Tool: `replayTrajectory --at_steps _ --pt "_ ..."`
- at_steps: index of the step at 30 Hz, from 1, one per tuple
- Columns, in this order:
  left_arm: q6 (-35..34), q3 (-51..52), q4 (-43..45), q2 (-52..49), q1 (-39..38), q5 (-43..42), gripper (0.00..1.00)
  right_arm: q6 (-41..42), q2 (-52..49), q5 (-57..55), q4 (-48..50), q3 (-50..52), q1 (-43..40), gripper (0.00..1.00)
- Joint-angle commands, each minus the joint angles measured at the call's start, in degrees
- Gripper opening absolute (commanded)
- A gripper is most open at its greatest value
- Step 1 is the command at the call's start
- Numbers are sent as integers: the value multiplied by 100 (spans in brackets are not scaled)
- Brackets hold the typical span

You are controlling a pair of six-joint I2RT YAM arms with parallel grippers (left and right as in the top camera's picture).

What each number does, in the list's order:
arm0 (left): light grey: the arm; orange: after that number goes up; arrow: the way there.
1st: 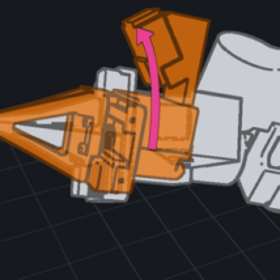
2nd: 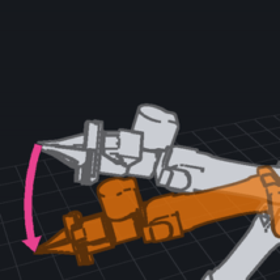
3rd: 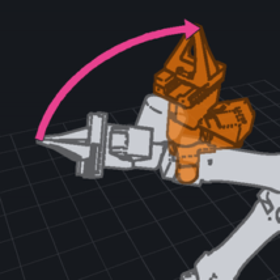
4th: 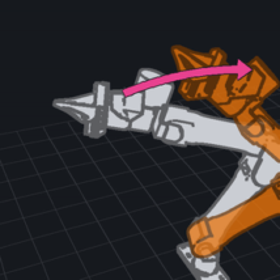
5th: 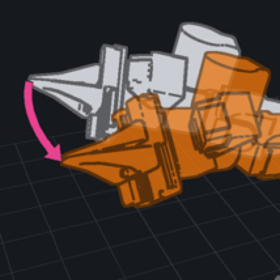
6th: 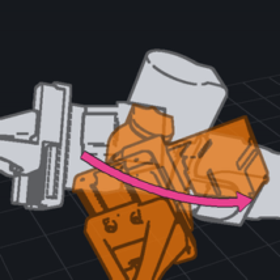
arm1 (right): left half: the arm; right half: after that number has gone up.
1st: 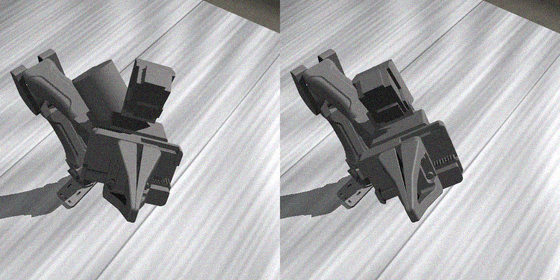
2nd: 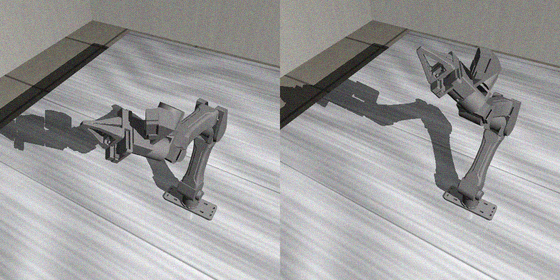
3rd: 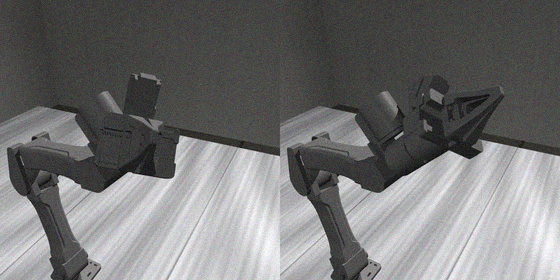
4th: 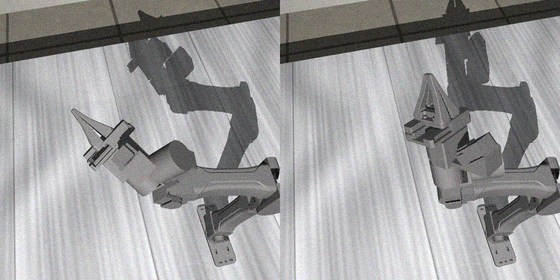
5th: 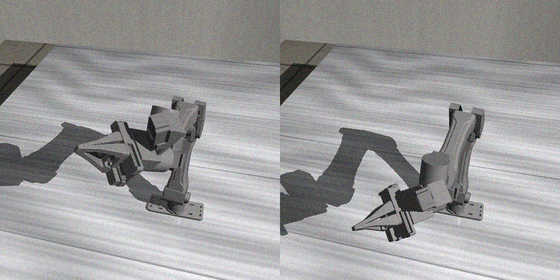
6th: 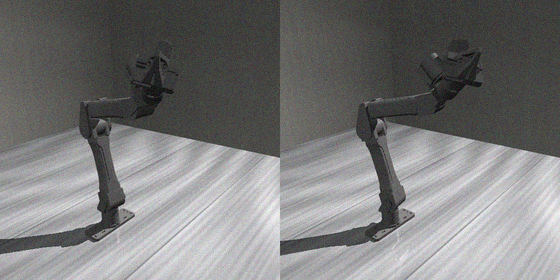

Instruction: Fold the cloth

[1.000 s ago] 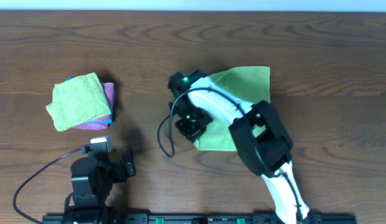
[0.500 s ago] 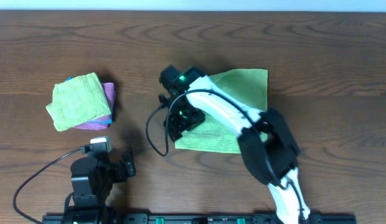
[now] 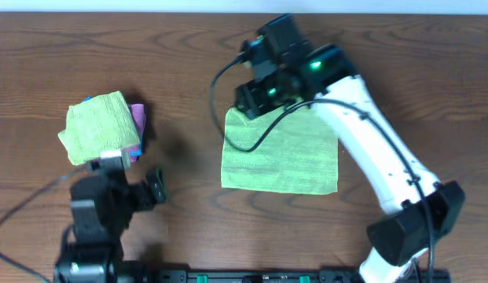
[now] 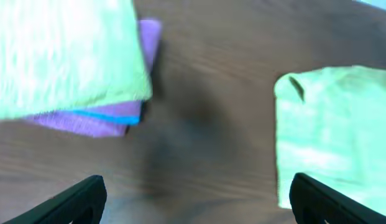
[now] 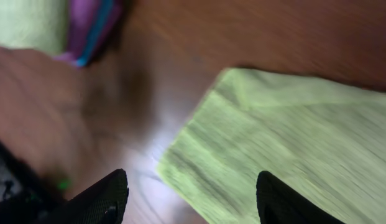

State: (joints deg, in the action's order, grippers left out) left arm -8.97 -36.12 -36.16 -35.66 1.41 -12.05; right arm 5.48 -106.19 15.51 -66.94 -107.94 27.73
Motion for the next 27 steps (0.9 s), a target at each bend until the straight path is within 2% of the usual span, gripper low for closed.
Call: replayTrajectory --at_steps 1,3,7,13,17,27 --pt "107 -1023 -146 -1250 -260 -160 96 0 256 -70 -136 -33 -417 67" --pt "103 -1665 -334 -2024 -496 -247 95 -157 380 -74 -258 -33 -640 69" --pt "-197 -2846 -673 -3397 -1021 -297 96 -363 638 -365 -487 -33 -1027 79" --pt "-745 -4057 -811 -4843 -1790 -330 95 -627 1084 -612 -981 -31 -1633 89" --pt "-1097 -4194 -221 -5390 -2033 -909 96 -699 1329 -673 -1169 -26 -2011 89" --pt "-2590 -4194 1298 -7036 -2059 -2245 95 -898 1685 -671 -1580 -24 -2684 89"
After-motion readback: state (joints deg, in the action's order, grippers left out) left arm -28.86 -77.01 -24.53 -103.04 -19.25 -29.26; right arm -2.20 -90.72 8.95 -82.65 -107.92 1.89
